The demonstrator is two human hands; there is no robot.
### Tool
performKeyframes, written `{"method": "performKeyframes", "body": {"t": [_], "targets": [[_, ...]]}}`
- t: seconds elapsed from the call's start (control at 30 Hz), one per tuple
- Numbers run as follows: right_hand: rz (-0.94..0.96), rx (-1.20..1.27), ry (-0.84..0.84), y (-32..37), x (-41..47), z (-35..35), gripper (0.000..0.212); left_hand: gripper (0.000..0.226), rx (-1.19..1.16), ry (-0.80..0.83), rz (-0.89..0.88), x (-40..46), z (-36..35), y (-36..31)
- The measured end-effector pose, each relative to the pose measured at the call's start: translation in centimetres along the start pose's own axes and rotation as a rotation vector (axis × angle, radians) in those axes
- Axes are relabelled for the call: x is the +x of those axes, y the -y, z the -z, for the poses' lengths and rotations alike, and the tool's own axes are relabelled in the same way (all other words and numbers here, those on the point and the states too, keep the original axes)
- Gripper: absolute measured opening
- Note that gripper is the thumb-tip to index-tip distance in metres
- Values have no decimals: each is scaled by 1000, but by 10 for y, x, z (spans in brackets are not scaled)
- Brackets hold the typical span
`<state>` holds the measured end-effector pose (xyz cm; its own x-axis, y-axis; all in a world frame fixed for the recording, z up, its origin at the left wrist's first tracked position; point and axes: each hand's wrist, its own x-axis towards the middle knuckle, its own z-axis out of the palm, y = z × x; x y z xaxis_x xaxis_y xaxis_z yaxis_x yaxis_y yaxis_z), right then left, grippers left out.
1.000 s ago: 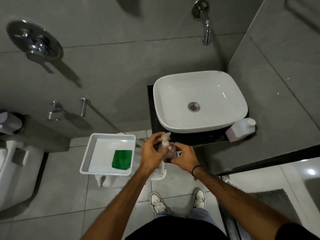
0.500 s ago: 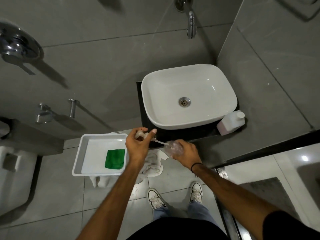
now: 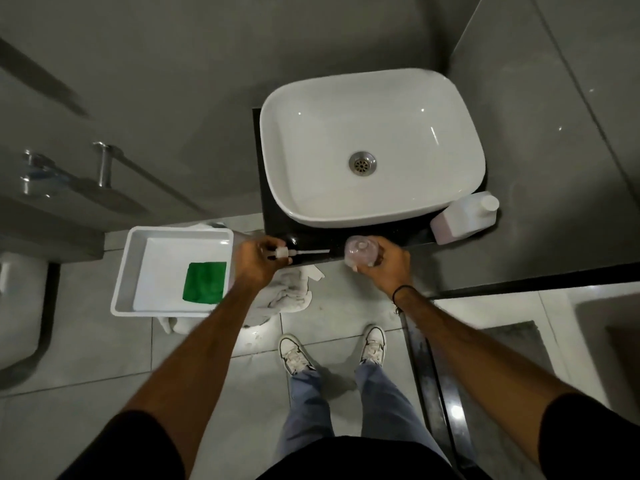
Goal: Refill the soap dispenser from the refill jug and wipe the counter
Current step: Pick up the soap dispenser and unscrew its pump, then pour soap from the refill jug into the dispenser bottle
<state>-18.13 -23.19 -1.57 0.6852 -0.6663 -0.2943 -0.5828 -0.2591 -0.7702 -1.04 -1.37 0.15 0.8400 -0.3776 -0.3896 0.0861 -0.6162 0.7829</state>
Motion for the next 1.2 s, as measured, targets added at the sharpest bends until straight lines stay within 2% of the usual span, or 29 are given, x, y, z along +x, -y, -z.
{"method": "performKeyframes", "body": {"t": [0.07, 0.17, 0.43, 0.63, 0.8, 1.2], "targets": [[-14, 38, -6, -4, 9, -3, 64, 37, 214, -30, -78, 10, -7, 3], [13, 30, -15, -9, 18, -5, 67, 36, 399, 0, -130, 20, -15, 8], [60, -18, -51, -11, 22, -6, 62, 45, 592, -40, -188, 24, -24, 12], [65, -35, -72, -9, 22, -3, 59, 45, 601, -52, -182, 24, -25, 12], [53, -49, -60, -10, 22, -1, 65, 46, 584, -75, -184, 30, -28, 8], [50, -116, -22, -7, 18, 11, 68, 66, 590, -74, -132, 15, -23, 2]]}}
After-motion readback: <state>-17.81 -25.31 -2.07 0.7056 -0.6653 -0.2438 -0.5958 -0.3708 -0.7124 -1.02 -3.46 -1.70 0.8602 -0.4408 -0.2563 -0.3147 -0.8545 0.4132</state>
